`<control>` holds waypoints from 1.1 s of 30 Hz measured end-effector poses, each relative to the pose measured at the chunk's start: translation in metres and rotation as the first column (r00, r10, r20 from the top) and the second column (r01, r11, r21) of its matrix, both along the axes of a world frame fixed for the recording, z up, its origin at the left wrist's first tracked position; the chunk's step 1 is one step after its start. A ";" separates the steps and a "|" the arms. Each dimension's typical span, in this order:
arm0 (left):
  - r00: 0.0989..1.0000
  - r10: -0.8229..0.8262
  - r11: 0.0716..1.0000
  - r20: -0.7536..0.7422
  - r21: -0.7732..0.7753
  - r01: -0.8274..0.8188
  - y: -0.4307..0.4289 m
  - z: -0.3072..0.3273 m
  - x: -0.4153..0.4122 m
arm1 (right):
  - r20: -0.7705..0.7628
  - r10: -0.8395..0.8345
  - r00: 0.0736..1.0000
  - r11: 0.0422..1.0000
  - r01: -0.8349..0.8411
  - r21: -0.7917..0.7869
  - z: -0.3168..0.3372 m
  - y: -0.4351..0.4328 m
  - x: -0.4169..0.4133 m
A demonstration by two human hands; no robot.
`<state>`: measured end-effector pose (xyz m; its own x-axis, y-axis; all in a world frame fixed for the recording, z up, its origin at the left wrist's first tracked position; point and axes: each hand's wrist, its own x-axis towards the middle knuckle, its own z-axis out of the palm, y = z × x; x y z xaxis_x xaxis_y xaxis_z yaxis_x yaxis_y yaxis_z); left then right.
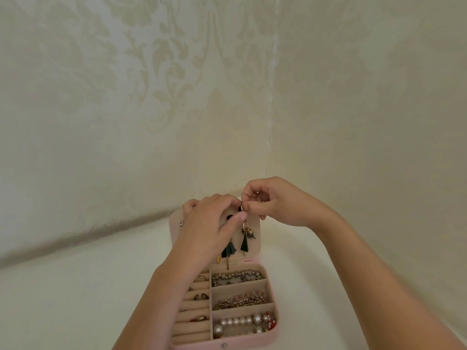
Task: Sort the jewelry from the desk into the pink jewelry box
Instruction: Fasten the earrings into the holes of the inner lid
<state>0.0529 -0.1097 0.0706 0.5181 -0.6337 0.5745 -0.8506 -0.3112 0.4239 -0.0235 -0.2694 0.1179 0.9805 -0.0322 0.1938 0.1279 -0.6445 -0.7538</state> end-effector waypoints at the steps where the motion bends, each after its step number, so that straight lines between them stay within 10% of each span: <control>1: 1.000 0.006 1.000 0.003 -0.007 -0.006 -0.001 0.000 -0.001 | 0.001 -0.001 1.000 1.000 0.001 -0.005 -0.001 0.000 0.000; 18: 0.997 0.021 0.997 -0.071 -0.068 -0.026 -0.002 0.002 0.000 | 0.142 -0.129 0.981 0.835 0.185 -0.518 -0.005 0.026 0.005; 33: 0.994 0.023 0.995 -0.109 -0.090 -0.033 -0.003 -0.001 0.002 | 0.109 -0.042 0.993 0.998 0.046 -0.033 -0.009 0.002 0.003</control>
